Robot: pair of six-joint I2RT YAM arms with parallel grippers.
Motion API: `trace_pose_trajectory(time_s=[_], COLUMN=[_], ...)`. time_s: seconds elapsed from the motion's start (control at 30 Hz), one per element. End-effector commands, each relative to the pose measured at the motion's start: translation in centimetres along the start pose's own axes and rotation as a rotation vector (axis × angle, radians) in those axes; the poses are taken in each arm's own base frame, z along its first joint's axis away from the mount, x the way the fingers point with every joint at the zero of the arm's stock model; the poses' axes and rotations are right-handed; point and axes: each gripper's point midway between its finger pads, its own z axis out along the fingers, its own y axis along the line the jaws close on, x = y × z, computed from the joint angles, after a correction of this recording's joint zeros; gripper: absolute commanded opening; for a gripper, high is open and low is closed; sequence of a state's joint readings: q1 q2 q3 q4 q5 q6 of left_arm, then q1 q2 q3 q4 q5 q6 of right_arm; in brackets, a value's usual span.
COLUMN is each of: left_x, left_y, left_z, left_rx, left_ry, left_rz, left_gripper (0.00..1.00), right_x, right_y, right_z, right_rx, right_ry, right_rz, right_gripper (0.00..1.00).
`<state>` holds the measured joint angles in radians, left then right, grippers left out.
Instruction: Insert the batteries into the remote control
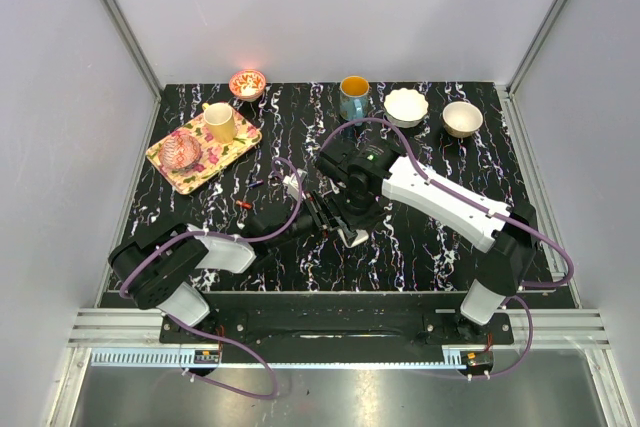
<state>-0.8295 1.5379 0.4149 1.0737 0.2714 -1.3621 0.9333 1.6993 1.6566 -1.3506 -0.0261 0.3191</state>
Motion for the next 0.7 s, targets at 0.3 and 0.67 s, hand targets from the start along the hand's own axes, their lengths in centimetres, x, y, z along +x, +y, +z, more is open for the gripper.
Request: trace_pose_trajectory(time_s=[0.3,0.67], left_x=[-0.89,-0.77], left_y=[-4.02,-4.15], left_z=[0.15,0.17], left_rx=[0.127,0.134], left_ry=[-0.041,-0.041], left_rz=[0.027,0.023], left_gripper=[0.0,0.0], right_x=[-0.89,-0.91], right_y=[0.64,0.51], right_z=[-0.39,-0.45], right_rx=[-0.021,-0.02], right_ry=[-0.038,-0.04], right_rz=[-0.007,-0.004], right_gripper=[0.0,0.0])
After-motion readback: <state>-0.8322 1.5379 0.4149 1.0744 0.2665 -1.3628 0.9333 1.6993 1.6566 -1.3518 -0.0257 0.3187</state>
